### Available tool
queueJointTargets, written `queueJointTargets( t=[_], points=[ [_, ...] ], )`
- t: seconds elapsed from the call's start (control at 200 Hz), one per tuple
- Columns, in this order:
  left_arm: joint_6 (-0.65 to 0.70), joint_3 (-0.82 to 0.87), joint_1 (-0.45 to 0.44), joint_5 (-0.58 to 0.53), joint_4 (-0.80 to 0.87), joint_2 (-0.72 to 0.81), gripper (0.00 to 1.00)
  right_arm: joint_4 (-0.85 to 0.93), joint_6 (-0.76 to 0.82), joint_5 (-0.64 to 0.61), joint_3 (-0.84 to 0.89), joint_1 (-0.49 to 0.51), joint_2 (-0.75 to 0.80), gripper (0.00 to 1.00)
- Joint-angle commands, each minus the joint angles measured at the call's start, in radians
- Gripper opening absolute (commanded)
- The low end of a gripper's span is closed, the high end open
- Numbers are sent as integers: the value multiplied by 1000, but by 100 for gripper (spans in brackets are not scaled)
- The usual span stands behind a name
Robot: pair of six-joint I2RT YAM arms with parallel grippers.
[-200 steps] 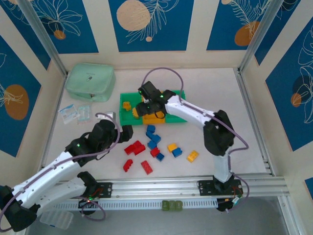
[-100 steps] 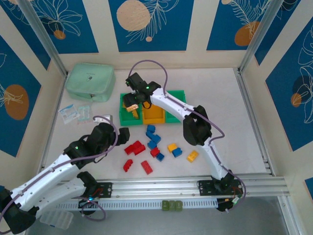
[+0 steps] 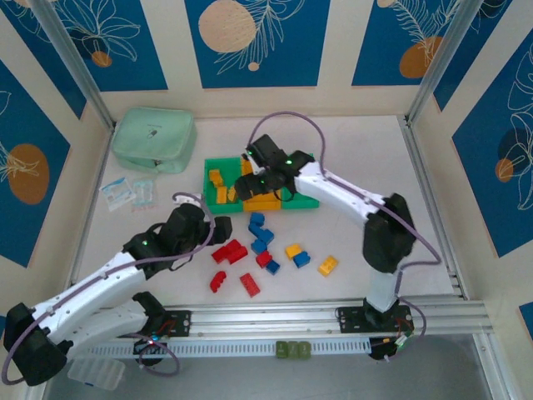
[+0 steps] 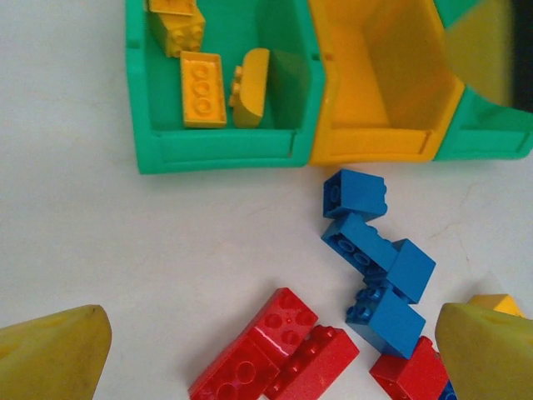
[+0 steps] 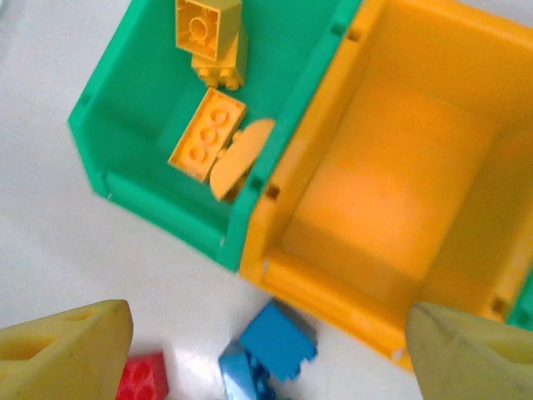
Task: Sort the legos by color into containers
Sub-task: Pick up the lego from the bottom-center of the table.
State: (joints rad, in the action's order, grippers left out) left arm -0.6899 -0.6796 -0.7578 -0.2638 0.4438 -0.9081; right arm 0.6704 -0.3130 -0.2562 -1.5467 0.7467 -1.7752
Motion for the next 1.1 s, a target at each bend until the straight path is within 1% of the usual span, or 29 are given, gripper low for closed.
queueJointTargets(
  t=[0.0,0.25,0.455,0.57,0.74,1.095],
  points=[
    [16,-36,-6,58,-60,-46,99,35,-46,60,128,-28,100,86],
    [-18,-37,-16,154,-164,-146,99,114,-83,88,373,-27,248,85],
    [-57,-17,-18,199,-233,-189,99,112,-115,126,502,-9,277,85],
    [-57,-19,-18,202,-237,-195,99,85,-133,122,537,23,253,86],
    [-65,-7,-18,196,-242,-180,99,92,-146,55,540,50,197,85],
    [-70,11,-17,187,-242,-167,99,61,-123,21,539,55,119,76]
  ],
)
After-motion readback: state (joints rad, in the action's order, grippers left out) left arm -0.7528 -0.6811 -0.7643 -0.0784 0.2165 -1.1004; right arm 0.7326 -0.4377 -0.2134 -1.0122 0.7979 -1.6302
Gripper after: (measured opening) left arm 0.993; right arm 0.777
